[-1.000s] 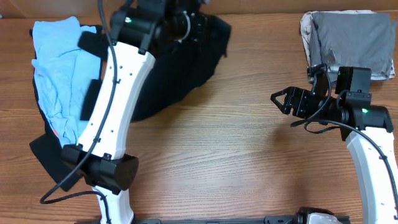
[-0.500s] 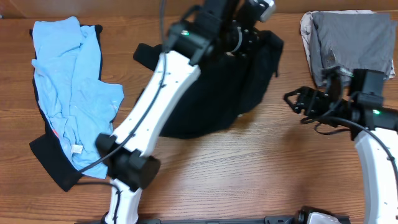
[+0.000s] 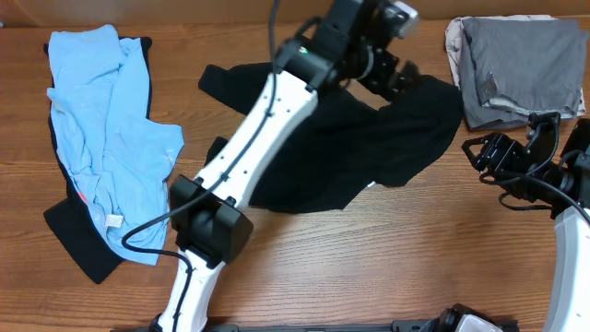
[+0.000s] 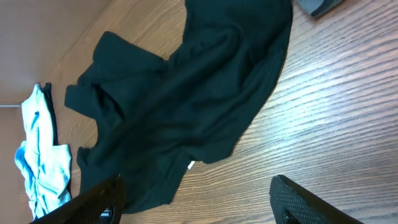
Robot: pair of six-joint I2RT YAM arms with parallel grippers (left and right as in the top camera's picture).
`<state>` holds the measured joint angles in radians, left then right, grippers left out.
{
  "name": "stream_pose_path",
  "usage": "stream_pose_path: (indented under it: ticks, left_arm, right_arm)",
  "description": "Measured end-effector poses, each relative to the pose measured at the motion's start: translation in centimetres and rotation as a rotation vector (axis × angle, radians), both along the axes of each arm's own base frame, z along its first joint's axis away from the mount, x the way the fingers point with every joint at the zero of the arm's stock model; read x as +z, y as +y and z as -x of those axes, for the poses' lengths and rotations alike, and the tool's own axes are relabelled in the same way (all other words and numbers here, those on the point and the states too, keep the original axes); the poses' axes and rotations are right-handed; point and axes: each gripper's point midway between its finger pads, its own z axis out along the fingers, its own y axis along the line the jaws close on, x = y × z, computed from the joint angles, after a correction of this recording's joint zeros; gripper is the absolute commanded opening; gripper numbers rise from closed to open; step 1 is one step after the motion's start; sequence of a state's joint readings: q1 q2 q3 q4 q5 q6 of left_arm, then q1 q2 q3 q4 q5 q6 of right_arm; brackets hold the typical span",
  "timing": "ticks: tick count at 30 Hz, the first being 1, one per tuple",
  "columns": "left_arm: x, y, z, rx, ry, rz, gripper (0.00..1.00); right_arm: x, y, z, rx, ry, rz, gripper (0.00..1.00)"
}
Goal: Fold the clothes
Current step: 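Drag the black shirt rightward with the left gripper, spreading it out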
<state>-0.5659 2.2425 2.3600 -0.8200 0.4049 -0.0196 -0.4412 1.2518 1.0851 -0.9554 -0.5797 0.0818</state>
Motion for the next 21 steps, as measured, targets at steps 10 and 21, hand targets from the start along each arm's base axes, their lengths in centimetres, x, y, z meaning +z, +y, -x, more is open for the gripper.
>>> stream_pose_path:
  ticks: [10, 21]
  left_arm:
    - [-2.1, 18.3, -10.1, 0.449, -0.003, -0.144, 0.9]
    - [-15.0, 20.1, -10.2, 0.491, 0.238, -0.327, 0.79]
  right_arm:
    - [0.1, 3.4, -0.4, 0.114, -0.011, 0.005, 0.77]
    - [-0.2, 4.3, -0.4, 0.12, 0.013, 0.02, 0.76]
